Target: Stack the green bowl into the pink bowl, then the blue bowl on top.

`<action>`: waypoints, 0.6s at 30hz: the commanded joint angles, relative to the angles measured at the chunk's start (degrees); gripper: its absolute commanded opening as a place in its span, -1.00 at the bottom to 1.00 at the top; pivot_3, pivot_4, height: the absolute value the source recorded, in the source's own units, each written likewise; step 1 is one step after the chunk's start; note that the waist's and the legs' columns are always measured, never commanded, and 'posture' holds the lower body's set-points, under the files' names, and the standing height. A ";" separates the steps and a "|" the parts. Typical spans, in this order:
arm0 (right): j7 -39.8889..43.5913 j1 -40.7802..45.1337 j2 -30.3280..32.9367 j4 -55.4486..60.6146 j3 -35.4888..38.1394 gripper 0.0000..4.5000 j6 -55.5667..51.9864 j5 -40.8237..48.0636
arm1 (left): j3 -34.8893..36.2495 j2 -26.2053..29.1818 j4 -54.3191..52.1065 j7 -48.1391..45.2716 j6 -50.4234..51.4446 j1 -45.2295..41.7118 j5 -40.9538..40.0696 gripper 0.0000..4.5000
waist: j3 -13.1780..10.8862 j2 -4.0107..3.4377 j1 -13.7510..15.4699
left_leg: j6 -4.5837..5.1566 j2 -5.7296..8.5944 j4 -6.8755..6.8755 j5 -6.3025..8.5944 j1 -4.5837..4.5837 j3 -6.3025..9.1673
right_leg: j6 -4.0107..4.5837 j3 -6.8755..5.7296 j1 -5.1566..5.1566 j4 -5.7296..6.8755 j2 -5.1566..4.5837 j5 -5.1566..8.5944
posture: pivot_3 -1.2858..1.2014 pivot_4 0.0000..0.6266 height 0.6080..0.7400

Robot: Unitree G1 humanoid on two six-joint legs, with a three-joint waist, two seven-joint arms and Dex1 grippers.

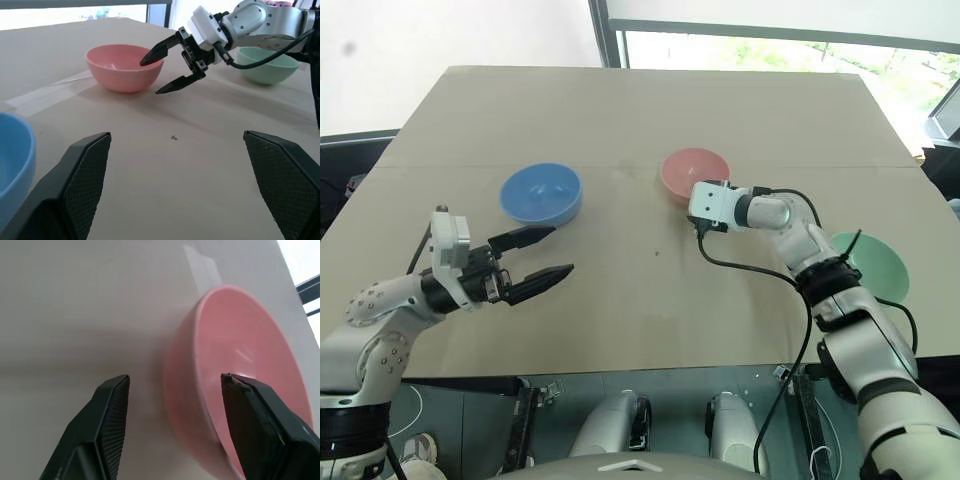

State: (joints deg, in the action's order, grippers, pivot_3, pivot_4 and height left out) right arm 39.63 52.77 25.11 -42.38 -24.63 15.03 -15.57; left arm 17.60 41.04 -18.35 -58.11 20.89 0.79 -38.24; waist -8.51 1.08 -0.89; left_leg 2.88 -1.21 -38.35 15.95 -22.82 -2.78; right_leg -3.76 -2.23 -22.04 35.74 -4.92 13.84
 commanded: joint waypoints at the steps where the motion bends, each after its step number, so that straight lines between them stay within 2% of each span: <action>1: 0.71 4.92 -1.13 -7.33 -0.26 0.04 6.77 -1.83 | 2.56 -0.34 -5.15 2.15 -0.92 2.78 -0.40 1.00 | -0.02 -0.02 -0.07 | -0.01 -0.01 0.02 -0.01 0.00 0.00 | 0.00 -0.02 -0.01 -0.01 0.00 0.00 | 0.03 -0.52 1.00; 5: 2.07 6.85 -2.60 -10.81 0.09 -0.80 10.38 -2.23 | 3.47 -0.99 -7.35 3.76 -1.28 5.74 -0.58 1.00 | -0.03 -0.04 -0.21 | -0.12 -0.06 0.05 -0.06 0.03 0.01 | 0.00 -0.05 -0.01 0.02 0.04 0.00 | 0.03 -0.52 1.00; 6: 2.49 7.01 -2.82 -11.09 0.18 -0.94 10.92 -2.25 | 3.64 -1.08 -7.63 3.93 -1.37 6.08 -0.71 1.00 | -0.02 -0.04 -0.23 | -0.14 -0.06 0.04 -0.08 0.04 0.01 | 0.00 -0.05 -0.01 0.02 0.04 0.00 | 0.03 -0.52 1.00; 10: 5.11 6.40 -2.89 -8.40 1.18 -0.99 11.72 -1.04 | 3.95 -1.29 -8.01 4.37 -1.56 6.58 -0.76 1.00 | -0.03 -0.05 -0.10 | -0.18 -0.05 -0.01 -0.10 0.10 0.03 | 0.01 -0.05 0.00 0.02 0.02 0.00 | 0.03 -0.52 1.00; 13: 19.70 -2.27 0.10 13.63 2.63 -0.99 -1.98 9.60 | 3.02 -1.47 -7.39 4.56 -2.14 5.72 -0.05 1.00 | -0.02 -0.04 0.20 | -0.19 -0.07 0.01 -0.11 0.11 0.05 | 0.01 -0.04 0.00 0.04 0.03 0.00 | 0.03 -0.52 1.00; 15: 23.46 -8.84 2.93 28.90 2.76 -0.99 -12.37 12.12 | 2.22 -1.57 -7.04 4.72 -1.98 4.70 -0.10 1.00 | -0.02 -0.05 0.32 | -0.18 -0.10 0.05 -0.10 0.04 0.20 | 0.01 -0.15 0.03 0.08 0.01 0.00 | 0.03 -0.52 1.00; 18: 24.94 -15.45 5.55 41.24 2.16 -0.99 -19.87 12.37 | 0.76 -1.77 -6.08 4.47 -1.96 2.97 0.17 1.00 | -0.03 -0.07 0.43 | -0.12 -0.04 0.05 -0.06 -0.06 0.18 | 0.01 -0.20 0.02 0.04 -0.07 -0.01 | 0.03 -0.52 1.00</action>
State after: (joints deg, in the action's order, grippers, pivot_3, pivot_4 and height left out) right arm 63.51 38.05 29.47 -8.00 -23.59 -0.74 -4.56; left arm 18.84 39.26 -23.93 -53.42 19.91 4.60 -38.06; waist -8.54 1.01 -0.46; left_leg 2.76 -1.24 -38.32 15.89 -22.88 -2.63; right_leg -3.76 -2.41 -22.02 35.79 -5.01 13.83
